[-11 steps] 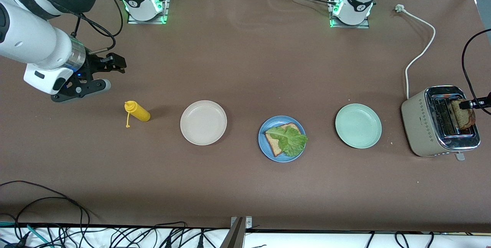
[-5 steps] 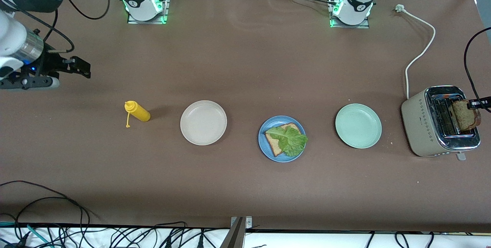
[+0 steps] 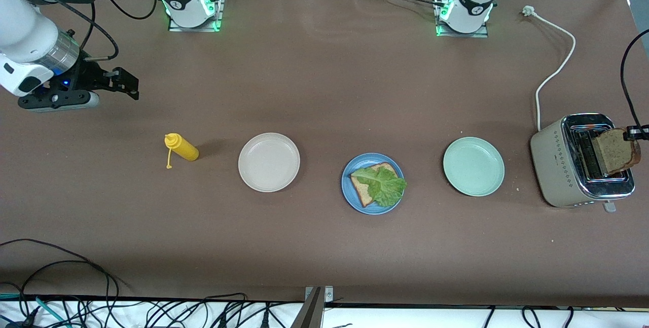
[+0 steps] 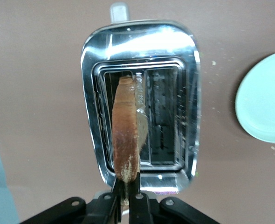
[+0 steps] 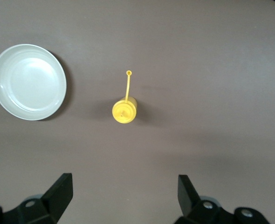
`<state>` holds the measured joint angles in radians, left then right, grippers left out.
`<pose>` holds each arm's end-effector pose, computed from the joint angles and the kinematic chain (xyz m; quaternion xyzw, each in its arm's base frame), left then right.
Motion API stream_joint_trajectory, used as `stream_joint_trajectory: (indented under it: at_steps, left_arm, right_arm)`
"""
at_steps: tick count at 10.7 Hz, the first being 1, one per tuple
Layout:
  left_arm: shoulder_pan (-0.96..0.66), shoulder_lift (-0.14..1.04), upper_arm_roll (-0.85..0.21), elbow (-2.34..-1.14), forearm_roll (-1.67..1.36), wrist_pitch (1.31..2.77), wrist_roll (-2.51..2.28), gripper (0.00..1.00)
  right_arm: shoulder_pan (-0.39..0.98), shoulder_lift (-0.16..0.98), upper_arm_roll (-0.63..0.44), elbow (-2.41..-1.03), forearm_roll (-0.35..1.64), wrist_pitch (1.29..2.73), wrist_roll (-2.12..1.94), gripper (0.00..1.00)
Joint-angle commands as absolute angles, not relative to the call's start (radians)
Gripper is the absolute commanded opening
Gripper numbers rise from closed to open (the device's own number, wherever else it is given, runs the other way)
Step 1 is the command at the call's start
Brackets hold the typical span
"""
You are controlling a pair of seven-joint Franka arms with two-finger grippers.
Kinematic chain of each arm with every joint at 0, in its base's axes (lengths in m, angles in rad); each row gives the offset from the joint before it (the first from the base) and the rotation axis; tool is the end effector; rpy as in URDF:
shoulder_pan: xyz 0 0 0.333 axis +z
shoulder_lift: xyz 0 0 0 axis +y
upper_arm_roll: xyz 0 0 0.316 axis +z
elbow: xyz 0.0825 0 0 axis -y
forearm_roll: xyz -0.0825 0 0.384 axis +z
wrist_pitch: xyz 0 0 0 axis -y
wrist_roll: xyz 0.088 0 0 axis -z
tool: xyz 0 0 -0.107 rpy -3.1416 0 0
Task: Make sandwich in blue plate with both arms
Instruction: 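Lift the toast out of the toaster with the left gripper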
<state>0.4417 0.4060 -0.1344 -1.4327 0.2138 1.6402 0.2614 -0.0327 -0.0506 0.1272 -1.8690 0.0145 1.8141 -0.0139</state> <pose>0.6165 0.2320 0.4495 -0.9922 -0.0078 0.1149 0.0481 0.5439 0.0539 0.5310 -0.9986 -0.0523 0.0025 0.0037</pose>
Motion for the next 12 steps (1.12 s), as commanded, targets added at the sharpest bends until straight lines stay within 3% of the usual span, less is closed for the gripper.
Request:
stream_joint_trajectory:
  at_steps: [1,9,12]
  left_arm:
    - [0.44,0.396,-0.158,-1.298,0.201,1.453,0.296,0.0]
    - [0.439,0.359,-0.345,-1.253,0.199,1.356,0.174,0.0]
    - [0.396,0.396,-0.35,-1.253,0.161,1.358,0.164,0.0]
  right_arm:
    - [-0.055,-0.075,0.14,-1.893,0.034,1.832,0.014,1.0]
    - [-0.071,0.0,0.141,-1.748,-0.037,1.764,0.012,1.0]
    - [-0.087,0.023,0.138,-1.727,-0.031,1.767,-0.012,1.0]
